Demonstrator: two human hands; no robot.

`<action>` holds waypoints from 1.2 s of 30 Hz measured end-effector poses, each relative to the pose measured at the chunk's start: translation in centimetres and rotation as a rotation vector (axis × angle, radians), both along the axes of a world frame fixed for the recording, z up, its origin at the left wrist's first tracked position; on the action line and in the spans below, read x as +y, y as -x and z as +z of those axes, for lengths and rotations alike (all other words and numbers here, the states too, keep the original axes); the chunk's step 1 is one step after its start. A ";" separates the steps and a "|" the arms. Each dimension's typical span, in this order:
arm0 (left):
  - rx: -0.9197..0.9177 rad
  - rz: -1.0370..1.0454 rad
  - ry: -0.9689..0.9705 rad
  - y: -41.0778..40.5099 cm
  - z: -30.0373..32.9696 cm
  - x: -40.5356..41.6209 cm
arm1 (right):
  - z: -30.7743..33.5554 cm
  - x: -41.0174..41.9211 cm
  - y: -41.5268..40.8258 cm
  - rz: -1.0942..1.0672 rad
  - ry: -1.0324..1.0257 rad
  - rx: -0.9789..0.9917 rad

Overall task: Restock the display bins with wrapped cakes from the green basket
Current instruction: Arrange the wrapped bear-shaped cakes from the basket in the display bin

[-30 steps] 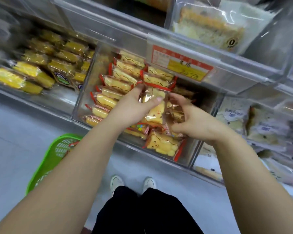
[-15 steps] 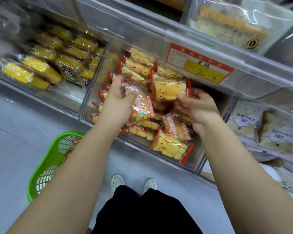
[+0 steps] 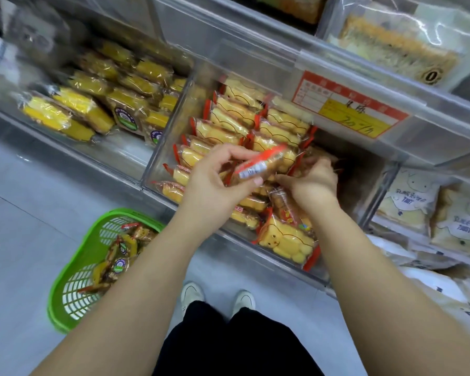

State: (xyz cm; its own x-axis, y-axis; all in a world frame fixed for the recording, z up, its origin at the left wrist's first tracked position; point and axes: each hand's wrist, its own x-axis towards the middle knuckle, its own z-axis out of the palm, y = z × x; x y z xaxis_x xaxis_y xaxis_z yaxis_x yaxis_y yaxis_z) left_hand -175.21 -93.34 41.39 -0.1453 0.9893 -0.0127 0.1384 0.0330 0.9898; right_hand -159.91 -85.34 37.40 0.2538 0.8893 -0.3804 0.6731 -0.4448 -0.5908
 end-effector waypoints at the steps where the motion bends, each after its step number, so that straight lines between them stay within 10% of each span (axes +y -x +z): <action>1: 0.108 -0.038 -0.067 -0.4 0.1 0.0 | 0.3 -0.7 -0.3 -0.016 -0.093 0.072; 9: 0.440 -0.249 -0.067 -1.5 -0.6 0.3 | 2.8 -2.8 -1.8 -0.001 0.295 1.195; 13: 0.229 -0.262 0.124 0.0 -0.9 0.6 | 3.1 -2.0 -2.3 0.111 0.172 1.012; 21: 0.838 -0.172 0.091 0.6 -0.7 5.2 | 4.0 -0.1 -1.6 0.421 0.006 0.551; 29: 1.015 -0.126 -0.022 0.3 -2.1 6.2 | 1.4 -0.6 -1.3 0.252 -0.138 0.027; 36: 1.240 -0.087 -0.004 -0.1 -3.0 5.8 | 0.6 -0.9 -0.8 0.231 -0.004 -0.059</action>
State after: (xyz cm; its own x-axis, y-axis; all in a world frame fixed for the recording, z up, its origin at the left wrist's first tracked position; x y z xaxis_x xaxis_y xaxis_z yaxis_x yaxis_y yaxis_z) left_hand -175.11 -87.49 38.39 0.0088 0.9960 0.0895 0.9814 -0.0257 0.1900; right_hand -159.16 -86.27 38.01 0.0648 0.9277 -0.3676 0.7904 -0.2726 -0.5486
